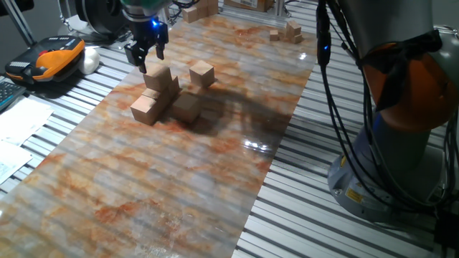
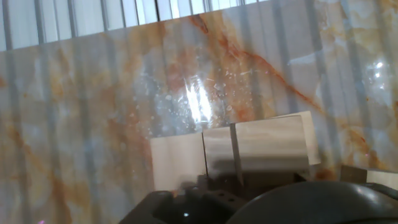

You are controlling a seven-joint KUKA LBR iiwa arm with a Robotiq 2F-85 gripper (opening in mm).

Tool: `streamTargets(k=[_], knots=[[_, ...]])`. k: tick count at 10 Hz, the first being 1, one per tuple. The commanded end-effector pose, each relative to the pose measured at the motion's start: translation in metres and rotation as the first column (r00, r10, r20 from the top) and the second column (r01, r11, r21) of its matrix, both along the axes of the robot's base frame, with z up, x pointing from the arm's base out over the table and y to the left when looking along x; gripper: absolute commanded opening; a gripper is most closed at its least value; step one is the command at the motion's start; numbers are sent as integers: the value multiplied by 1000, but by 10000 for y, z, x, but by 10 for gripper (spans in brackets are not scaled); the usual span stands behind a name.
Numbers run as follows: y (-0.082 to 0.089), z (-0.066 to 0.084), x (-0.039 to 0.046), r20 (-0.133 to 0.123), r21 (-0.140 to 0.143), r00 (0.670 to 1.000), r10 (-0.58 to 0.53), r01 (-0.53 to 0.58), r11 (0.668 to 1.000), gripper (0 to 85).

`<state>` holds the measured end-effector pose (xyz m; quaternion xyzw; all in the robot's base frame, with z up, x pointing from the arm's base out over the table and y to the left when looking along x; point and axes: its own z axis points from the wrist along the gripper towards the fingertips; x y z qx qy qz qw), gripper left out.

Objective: Stack the blocks into a pyramid shape

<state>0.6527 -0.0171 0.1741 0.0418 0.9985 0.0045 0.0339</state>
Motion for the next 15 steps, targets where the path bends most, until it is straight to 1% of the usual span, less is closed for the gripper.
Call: streamTargets(k=[1, 2, 3, 7, 9, 12, 13, 14, 15], knots=[[-1, 3, 0, -8, 9, 1000, 19, -19, 1000, 340], [-6, 8, -5, -21, 10, 999, 50, -50, 999, 0], [-6, 14, -23, -27, 12, 998, 65, -65, 998, 0], [-15, 24, -69, -21, 7, 996, 82, -82, 997, 0], [-22, 18, -78, -8, 3, 996, 85, -85, 996, 0], [-52, -1, -89, -1, -1, 996, 87, -87, 996, 0], [-58, -6, -90, 4, 22, 996, 89, -89, 996, 0], [-58, -6, -90, 15, 8, 996, 91, -91, 996, 0], [-58, -6, -90, 20, 6, 996, 91, -91, 996, 0]])
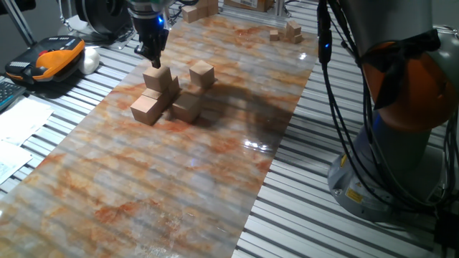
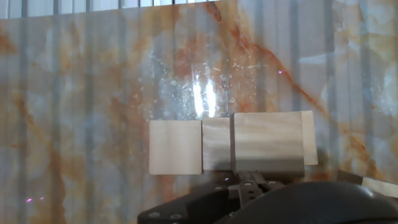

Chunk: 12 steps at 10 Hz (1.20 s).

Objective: Stack the blocks into a pyramid shape

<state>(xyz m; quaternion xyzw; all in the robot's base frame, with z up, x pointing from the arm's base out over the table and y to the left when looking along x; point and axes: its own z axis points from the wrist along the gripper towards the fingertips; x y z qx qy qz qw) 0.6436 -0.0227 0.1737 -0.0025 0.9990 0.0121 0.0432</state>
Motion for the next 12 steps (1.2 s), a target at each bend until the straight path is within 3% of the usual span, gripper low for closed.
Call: streamTargets(k=[1, 4, 5, 6, 8, 10, 12], knots=[[-2, -2, 0, 3, -1, 1000, -2, 2, 1000, 0], [-2, -2, 0, 23, -15, 1000, -8, 8, 1000, 0], [-2, -2, 0, 19, 5, 1000, -17, 17, 1000, 0], [-2, -2, 0, -19, 50, 999, -34, 35, 998, 0], [-2, -2, 0, -29, 34, 999, -42, 43, 998, 0], [-2, -2, 0, 38, 21, 997, -63, 62, 998, 0], [-2, -2, 0, 41, 16, 996, -77, 76, 997, 0]])
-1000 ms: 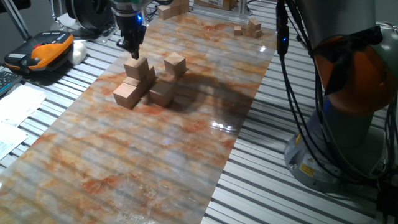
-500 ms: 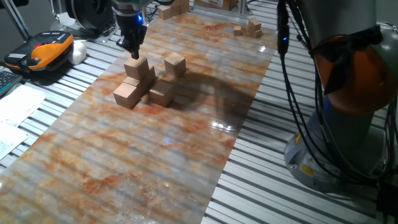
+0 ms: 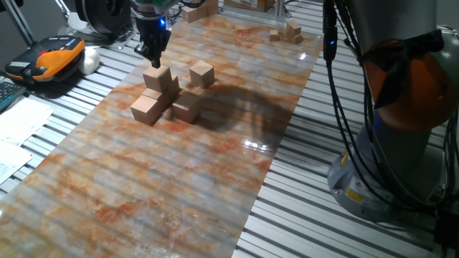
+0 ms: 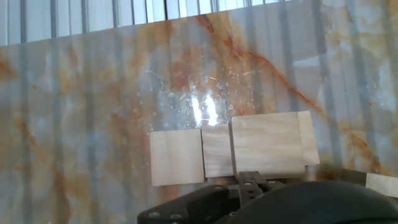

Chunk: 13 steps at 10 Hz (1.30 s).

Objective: Stack the blocks into a pyramid shape

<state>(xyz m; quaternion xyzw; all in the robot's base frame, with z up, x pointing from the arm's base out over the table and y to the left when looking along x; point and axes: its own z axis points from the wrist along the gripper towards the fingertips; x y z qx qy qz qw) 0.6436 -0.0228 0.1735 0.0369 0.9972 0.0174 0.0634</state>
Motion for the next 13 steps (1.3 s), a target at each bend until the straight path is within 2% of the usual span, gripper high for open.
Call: streamTargets(k=[1, 2, 3, 6, 7, 8, 9, 10, 11, 12, 13], knots=[[-1, 0, 0, -11, -3, 1000, -2, 2, 1000, 0], [-1, 0, 0, -33, 6, 999, 5, -5, 1000, 0], [-1, 0, 0, -42, 19, 999, 13, -12, 1000, 0], [-8, 12, -11, -40, -7, 999, 13, -13, 1000, 0], [-14, 31, -34, -42, -29, 999, 32, -33, 999, 0], [-18, 35, -46, -58, -21, 997, 49, -51, 998, 0], [-22, 27, -56, -71, -1, 996, 58, -58, 998, 0], [-10, 27, -65, -74, 6, 996, 39, -38, 999, 0], [0, 22, -69, -78, -5, 996, 39, -39, 999, 0], [-7, 21, -79, -90, -19, 995, 40, -42, 999, 0], [-16, 19, -77, -131, -5, 991, -33, 32, 999, 0]])
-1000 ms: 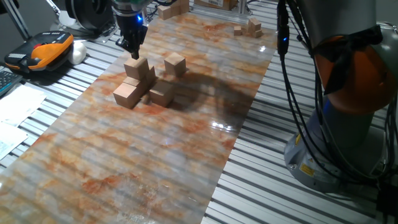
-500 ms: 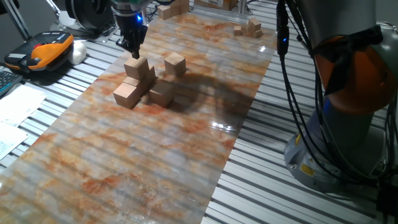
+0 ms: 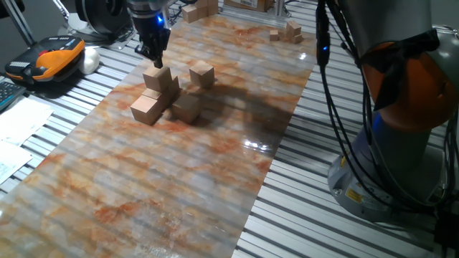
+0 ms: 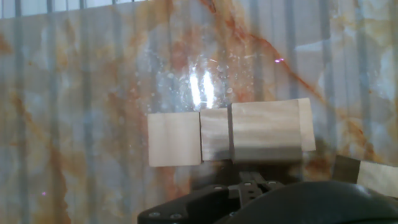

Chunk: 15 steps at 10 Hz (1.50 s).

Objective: Stack the blocks into a pyramid shape

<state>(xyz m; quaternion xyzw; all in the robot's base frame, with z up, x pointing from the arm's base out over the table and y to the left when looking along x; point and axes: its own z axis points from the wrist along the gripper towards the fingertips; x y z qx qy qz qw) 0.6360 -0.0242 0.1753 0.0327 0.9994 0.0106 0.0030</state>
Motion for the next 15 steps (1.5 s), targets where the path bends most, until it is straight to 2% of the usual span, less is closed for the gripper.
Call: streamTargets(k=[1, 3, 4, 5, 6, 7, 8, 10, 11, 14, 15], knots=[[6, -5, -1, -39, -11, 995, -89, 88, 996, 0], [-2, 16, -47, -46, 9, 997, -64, 65, 998, 0], [-12, 10, -69, -52, -4, 998, -35, 35, 999, 0], [-7, -1, -96, -64, -37, 998, 1, -4, 999, 0], [-9, -5, -132, -49, -44, 999, 18, -20, 999, 0], [-10, -6, -173, -34, -30, 999, 17, -18, 999, 0], [-2, -2, -204, -35, -4, 999, 11, -11, 1000, 0], [45, -14, -244, -28, -16, 1000, 2, -2, 1000, 0], [79, -44, -268, -19, -45, 1000, -23, 22, 999, 0], [79, -43, -309, -25, -47, 999, -29, 28, 998, 0], [85, -49, -308, -28, -55, 999, -37, 36, 998, 170]])
